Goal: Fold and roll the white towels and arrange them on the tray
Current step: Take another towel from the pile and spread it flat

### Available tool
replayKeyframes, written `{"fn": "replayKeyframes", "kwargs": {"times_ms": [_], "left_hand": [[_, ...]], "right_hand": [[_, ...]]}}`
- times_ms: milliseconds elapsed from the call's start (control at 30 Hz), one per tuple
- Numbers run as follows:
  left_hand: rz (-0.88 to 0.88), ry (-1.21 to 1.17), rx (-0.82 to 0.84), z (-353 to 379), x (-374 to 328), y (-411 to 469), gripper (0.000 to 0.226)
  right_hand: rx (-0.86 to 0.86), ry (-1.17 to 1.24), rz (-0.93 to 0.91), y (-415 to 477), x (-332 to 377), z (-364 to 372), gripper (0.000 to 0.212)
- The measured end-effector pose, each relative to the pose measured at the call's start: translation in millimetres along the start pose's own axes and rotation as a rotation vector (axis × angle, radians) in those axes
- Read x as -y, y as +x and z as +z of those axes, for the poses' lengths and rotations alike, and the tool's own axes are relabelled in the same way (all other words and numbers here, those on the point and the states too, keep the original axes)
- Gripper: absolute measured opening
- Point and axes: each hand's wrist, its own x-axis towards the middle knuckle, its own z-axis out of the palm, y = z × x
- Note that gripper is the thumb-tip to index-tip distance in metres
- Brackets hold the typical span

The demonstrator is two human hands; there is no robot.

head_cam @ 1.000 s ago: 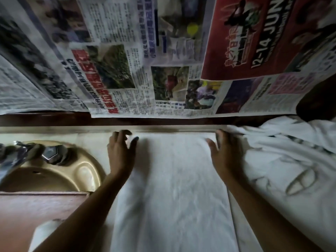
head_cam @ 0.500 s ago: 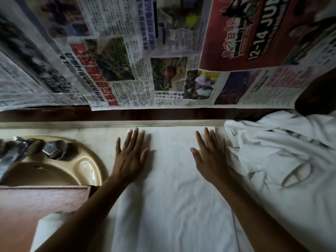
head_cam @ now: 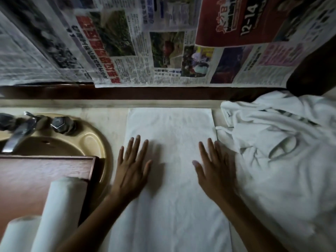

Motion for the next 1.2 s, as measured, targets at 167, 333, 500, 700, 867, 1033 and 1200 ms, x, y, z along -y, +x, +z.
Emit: {"fn": "replayKeyframes", "kwargs": {"times_ms": [167,333,500,700,867,1033,1200], "left_hand": [[0.055,-0.008,0.126,20.2,-24.3,-67.9,0.064],[-0.084,0.064,0.058,12.6,7.1,-94.9,0.067],[-0.019,0.002,0.02,15.7,-46.9,-151.4,0.065],[-0.101,0.007,0.111,21.5,-33.6,-204.5,0.066],[-0.189,-0.035,0.051,11.8,-24.6,-243.0,0.068],[-0.127,-0.011,0.084,28.7,-65.3,-242.9,0.065],[-0.147,0.056,0.12,31.4,-69.3,-260.4,0.066]], "right_hand": [[0.084,0.052,-0.236,-82.4,25.1,17.1,0.064],[0.025,-0.004,-0.064,-67.5,-28.4,-0.1,0.067],[0.075,0.084,-0.2,-144.5,17.4,-8.6,0.068],[0.1,0.02,-0.198,-182.2,-20.6,-2.6,0.061],[0.097,-0.031,-0.105,-189.6,-41.5,-14.1,0.066],[0.146,0.065,-0.211,-200.8,2.4,2.8,0.065],[0.112,0.048,-0.224,-220.7,3.2,1.6,0.065]]}}
